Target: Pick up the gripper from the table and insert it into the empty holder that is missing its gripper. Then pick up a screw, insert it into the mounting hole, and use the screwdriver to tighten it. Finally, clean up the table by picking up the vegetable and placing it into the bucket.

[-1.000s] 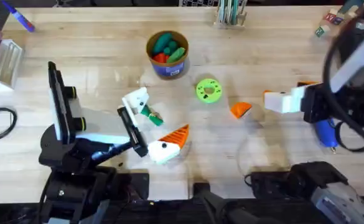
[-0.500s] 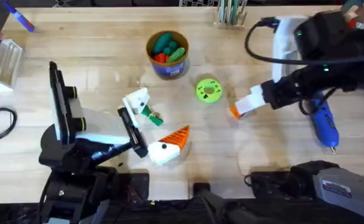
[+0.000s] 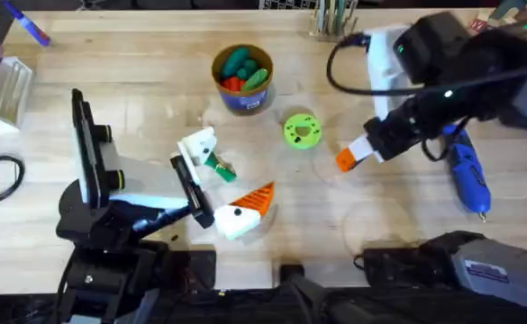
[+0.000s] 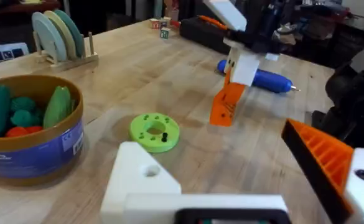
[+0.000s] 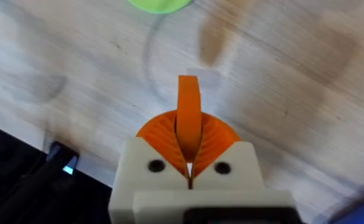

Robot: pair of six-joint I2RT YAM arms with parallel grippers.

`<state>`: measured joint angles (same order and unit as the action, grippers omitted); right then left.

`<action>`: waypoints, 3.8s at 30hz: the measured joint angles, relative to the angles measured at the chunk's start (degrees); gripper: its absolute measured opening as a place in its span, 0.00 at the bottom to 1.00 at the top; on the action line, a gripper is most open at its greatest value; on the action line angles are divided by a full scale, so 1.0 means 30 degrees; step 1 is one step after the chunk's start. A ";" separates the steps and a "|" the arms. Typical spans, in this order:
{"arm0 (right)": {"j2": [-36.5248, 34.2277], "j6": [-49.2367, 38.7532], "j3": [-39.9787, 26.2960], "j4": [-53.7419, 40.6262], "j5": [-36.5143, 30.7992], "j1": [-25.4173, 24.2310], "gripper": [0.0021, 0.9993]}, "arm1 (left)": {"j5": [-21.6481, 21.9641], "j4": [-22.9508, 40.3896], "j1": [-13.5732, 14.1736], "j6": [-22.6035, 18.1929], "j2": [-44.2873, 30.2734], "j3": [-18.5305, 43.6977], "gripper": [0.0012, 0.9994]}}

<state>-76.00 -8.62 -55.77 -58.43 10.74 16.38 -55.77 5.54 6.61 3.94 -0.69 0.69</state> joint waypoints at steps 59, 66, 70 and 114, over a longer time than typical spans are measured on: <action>-0.8526 1.8847 -0.0633 2.0386 2.1307 0.4467 0.01 | 0.1292 -0.0080 -0.0183 0.0520 -0.0044 0.0000 0.99; -0.8143 2.1097 -0.0638 2.1801 1.9194 0.5245 0.01 | 0.2407 -0.0148 -0.0472 0.0831 -0.0184 0.0000 0.99; -0.8041 2.2014 -0.0640 2.2857 1.7892 0.5829 0.01 | 0.3345 -0.0197 -0.0678 0.0909 -0.0273 0.0000 0.99; -0.9706 1.8868 -0.0678 2.4754 2.1893 0.4779 0.00 | 0.0861 -0.0357 -0.0896 -0.1243 -0.0335 -0.0072 0.99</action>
<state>-105.12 47.98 -57.80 15.84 76.42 30.72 -53.19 4.47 3.92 0.21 -1.69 0.47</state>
